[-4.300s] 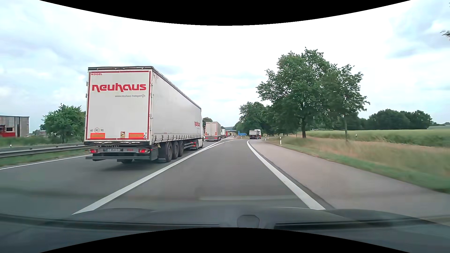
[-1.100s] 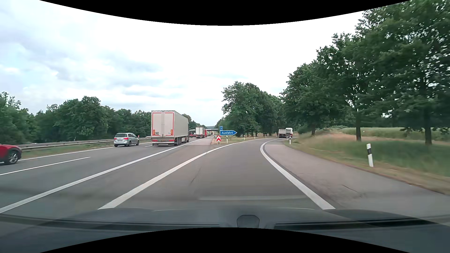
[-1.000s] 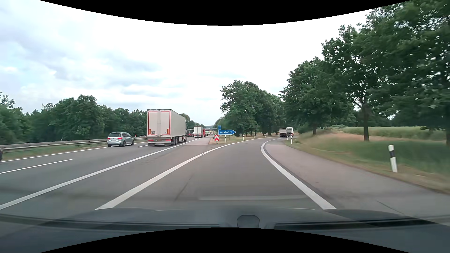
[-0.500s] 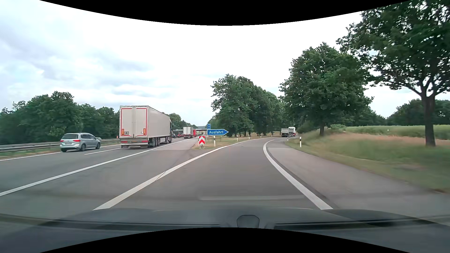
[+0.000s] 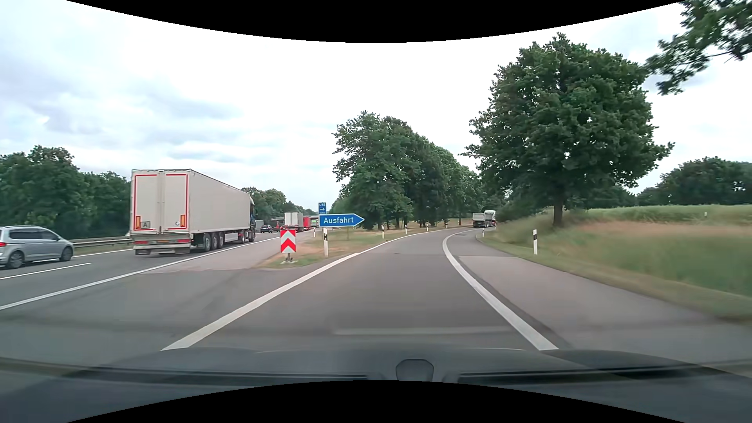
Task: Follow the waypoints while adhering to traffic rules and regulations
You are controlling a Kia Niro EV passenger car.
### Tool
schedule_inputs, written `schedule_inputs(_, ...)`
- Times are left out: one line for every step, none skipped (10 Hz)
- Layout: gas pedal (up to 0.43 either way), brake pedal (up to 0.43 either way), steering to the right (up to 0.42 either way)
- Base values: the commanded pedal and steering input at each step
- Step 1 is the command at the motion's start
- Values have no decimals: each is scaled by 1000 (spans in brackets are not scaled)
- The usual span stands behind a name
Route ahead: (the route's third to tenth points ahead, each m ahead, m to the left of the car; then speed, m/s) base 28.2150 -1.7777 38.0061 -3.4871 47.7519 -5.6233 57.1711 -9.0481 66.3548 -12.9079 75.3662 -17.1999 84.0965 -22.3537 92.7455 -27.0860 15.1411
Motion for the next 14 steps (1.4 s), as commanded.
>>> schedule_inputs(220, 0, 28)
schedule_inputs(220, 0, 30)
schedule_inputs(228, 0, 31)
schedule_inputs(240, 0, 31)
schedule_inputs(240, 0, 31)
schedule_inputs(240, 0, 31)
schedule_inputs(240, 0, 31)
schedule_inputs(240, 0, 31)
schedule_inputs(240, 0, 31)
schedule_inputs(240, 0, 31)
schedule_inputs(240, 0, 31)
schedule_inputs(248, 0, 31)
schedule_inputs(248, 0, 31)
schedule_inputs(248, 0, 32)
